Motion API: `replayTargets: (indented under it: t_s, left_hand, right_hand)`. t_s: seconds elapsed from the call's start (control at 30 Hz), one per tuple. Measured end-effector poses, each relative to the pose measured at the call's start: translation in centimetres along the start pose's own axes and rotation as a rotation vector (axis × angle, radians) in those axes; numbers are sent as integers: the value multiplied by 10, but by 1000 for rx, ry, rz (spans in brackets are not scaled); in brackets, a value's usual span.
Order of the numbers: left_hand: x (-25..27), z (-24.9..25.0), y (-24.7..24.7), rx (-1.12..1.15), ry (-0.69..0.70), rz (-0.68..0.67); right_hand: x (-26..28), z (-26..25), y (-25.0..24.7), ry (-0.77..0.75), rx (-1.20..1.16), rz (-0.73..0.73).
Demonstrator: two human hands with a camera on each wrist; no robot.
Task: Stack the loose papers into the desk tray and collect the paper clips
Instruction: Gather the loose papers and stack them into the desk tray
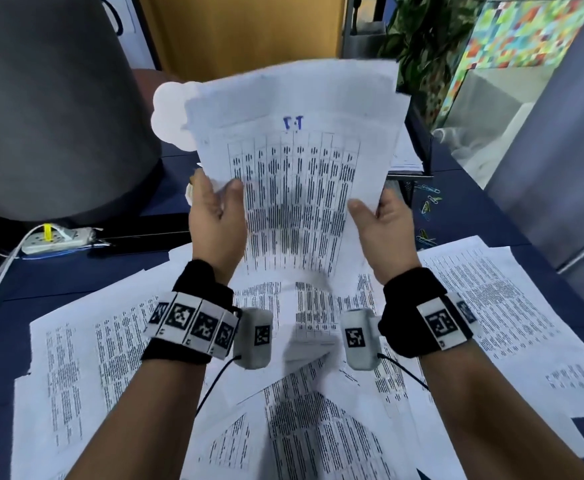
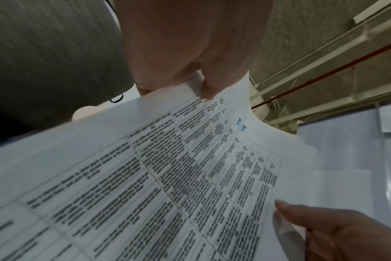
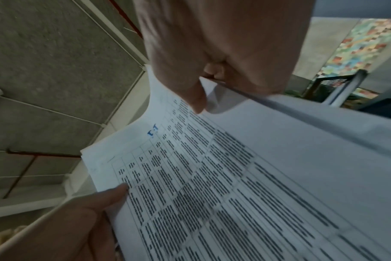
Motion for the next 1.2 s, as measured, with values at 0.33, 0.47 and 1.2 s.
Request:
replayTargets:
  t_s: [0.33, 0.47, 1.2]
  left_hand:
    - [39, -60, -8, 89, -453, -65]
    - [43, -62, 1, 90, -534, -187]
    - [3, -41, -3, 164, -289, -130]
  right_hand:
    - [13, 58, -19, 310, -58, -20]
    - [16, 64, -4, 355, -47, -61]
    - [4, 49, 2, 213, -7, -52]
Point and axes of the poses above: each hand's wrist, its own x-axis away from the middle knuckle, its own y-axis out of the palm, z = x × y, the point moved 2 cm from there along -x, towards the middle knuckle, and after that the axes turned 6 degrees about y, right-handed, at the moved point
